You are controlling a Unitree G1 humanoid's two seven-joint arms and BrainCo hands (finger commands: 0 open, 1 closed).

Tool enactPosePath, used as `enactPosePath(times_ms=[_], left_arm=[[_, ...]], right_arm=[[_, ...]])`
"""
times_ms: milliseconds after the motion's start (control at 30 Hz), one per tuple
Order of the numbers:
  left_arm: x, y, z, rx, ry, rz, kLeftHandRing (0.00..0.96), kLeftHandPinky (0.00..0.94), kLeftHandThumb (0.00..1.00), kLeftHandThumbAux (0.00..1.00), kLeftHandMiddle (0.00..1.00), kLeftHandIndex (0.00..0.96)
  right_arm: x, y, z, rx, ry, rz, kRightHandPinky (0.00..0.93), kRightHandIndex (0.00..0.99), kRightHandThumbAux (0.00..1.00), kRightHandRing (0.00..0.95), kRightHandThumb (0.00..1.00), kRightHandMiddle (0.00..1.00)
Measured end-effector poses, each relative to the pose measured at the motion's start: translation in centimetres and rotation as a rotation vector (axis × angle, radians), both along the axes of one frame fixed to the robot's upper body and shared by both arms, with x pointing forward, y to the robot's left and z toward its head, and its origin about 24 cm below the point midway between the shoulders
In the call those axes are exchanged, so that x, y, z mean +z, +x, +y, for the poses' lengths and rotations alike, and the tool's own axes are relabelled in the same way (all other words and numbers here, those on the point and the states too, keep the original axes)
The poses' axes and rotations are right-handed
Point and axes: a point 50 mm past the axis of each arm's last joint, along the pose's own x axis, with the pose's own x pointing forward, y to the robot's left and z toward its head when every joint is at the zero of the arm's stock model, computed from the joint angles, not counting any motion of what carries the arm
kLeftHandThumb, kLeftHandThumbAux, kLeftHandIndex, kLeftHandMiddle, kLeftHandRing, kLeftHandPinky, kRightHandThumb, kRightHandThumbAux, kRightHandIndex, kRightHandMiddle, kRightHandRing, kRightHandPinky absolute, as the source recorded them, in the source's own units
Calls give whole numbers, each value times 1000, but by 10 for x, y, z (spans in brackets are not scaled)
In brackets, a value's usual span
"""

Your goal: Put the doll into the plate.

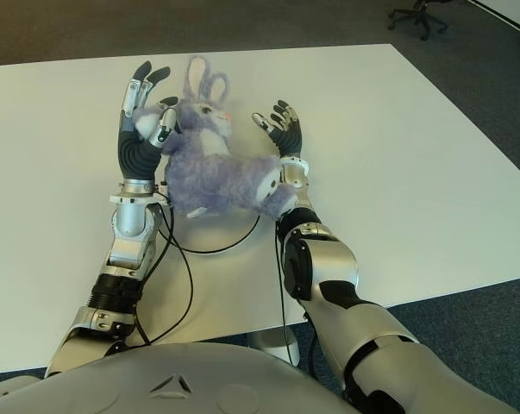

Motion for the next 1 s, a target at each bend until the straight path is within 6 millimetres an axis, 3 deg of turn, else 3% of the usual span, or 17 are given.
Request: enactPosePath(times_ms=[1000], left_arm=[[3,-3,-1,26,26,-18,144,161,336,453,164,87]], right_arm=[[0,0,1,2,3,0,135,146,748,149,58,169]])
